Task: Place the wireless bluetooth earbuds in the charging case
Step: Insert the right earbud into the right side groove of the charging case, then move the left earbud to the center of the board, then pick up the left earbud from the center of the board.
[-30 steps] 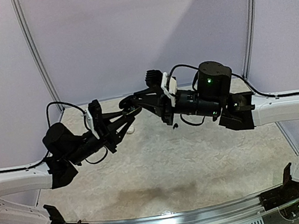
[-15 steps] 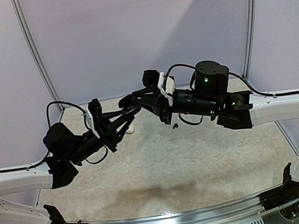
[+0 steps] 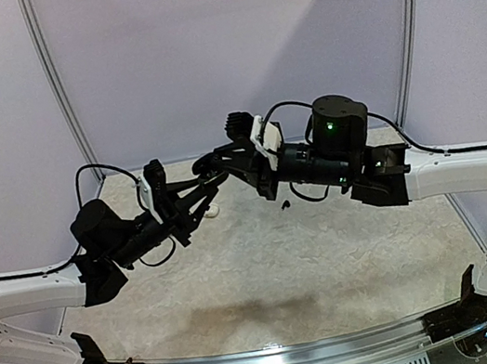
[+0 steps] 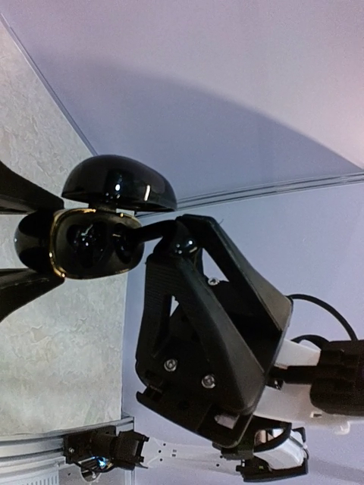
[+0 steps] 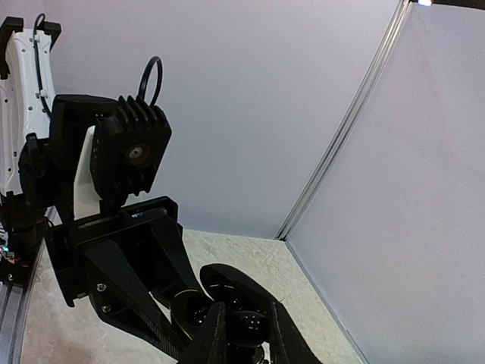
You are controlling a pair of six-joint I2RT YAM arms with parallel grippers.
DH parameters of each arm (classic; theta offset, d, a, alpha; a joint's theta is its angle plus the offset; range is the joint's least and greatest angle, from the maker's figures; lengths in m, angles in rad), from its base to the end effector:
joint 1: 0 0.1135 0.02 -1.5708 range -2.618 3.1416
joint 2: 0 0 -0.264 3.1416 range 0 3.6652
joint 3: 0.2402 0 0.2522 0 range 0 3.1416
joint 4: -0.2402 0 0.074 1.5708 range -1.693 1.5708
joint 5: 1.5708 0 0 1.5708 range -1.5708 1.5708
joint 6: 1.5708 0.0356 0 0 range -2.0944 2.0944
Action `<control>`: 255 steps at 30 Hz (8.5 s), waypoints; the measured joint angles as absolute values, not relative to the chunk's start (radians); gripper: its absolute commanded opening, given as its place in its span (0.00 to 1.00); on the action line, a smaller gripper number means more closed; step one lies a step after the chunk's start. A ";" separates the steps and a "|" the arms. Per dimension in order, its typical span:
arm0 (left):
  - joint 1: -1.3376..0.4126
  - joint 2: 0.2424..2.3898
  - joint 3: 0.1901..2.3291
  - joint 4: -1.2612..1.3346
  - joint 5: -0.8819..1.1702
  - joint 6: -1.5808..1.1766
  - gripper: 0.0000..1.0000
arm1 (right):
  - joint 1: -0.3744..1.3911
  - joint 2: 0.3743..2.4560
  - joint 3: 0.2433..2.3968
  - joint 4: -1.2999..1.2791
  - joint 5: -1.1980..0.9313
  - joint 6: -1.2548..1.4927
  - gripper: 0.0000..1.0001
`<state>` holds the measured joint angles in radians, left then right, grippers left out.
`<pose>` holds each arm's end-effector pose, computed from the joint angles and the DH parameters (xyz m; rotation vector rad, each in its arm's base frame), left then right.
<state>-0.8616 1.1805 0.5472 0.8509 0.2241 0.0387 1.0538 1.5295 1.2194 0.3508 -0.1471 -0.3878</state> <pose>0.1624 -0.2015 0.2845 0.7834 1.1716 -0.8390 0.1783 0.3241 0.3641 -1.1202 1.0936 0.6401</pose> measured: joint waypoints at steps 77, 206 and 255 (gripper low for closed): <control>-0.855 1.120 0.543 0.715 0.047 -0.106 0.00 | 0.701 2.407 2.220 -0.931 0.229 0.609 0.60; -0.852 1.103 0.527 0.668 0.091 -0.107 0.00 | 0.771 2.340 1.924 -1.212 0.038 0.638 0.29; -0.848 1.103 0.526 0.678 0.091 -0.057 0.00 | 0.770 2.079 1.794 -0.850 0.042 0.532 0.03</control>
